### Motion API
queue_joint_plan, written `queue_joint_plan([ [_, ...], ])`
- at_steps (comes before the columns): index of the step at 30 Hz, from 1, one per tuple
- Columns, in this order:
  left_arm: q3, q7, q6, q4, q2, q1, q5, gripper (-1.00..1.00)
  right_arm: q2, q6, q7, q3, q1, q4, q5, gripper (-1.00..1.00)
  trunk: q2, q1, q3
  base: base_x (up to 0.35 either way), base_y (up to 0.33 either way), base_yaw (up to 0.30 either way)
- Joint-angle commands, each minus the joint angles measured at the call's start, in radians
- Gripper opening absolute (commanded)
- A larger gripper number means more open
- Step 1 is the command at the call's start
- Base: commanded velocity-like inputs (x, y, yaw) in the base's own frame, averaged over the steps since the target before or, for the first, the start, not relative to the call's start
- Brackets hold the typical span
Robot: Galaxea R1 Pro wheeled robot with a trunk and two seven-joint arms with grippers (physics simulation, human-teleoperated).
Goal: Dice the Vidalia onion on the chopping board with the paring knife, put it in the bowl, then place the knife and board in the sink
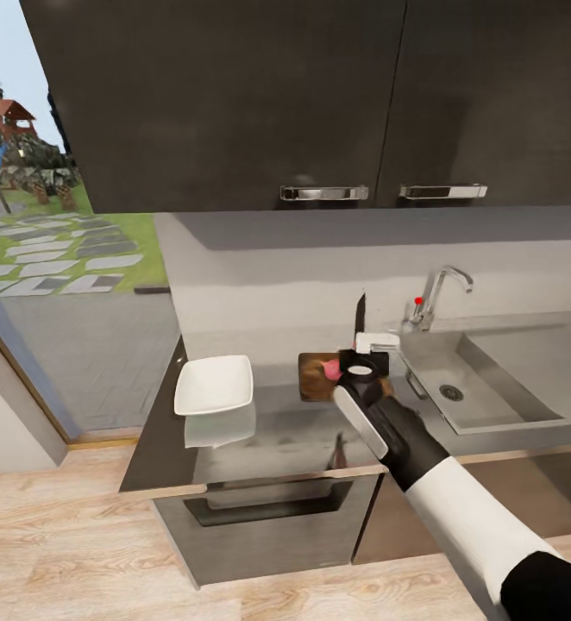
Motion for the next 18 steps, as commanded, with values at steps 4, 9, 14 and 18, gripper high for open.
queue_joint_plan([
  [4, -0.008, 0.009, -0.003, -0.002, 0.002, 0.000, 0.010, 1.00, -0.016, 0.195, 0.036, 0.000, -0.001, -0.134, 0.202, -1.00, -0.002, 0.001, -0.002, 0.000, 0.000, 0.000],
  [9, -0.008, 0.009, -0.003, -0.002, 0.002, 0.000, 0.010, 1.00, -0.021, 0.369, 0.239, -0.002, -0.012, -0.220, 0.442, -1.00, -0.002, 0.001, -0.002, 0.000, 0.000, 0.000],
  [14, -0.008, 0.009, -0.003, -0.001, 0.002, 0.000, 0.010, 1.00, -0.029, 0.427, 0.467, -0.002, -0.034, -0.225, 0.694, -1.00, -0.002, 0.001, -0.002, 0.000, 0.000, 0.000],
  [18, -0.008, 0.009, -0.003, -0.002, 0.002, 0.000, 0.010, 1.00, -0.039, 0.437, 0.721, 0.000, -0.040, -0.203, 0.953, -1.00, -0.002, 0.001, -0.002, 0.000, 0.000, 0.000],
])
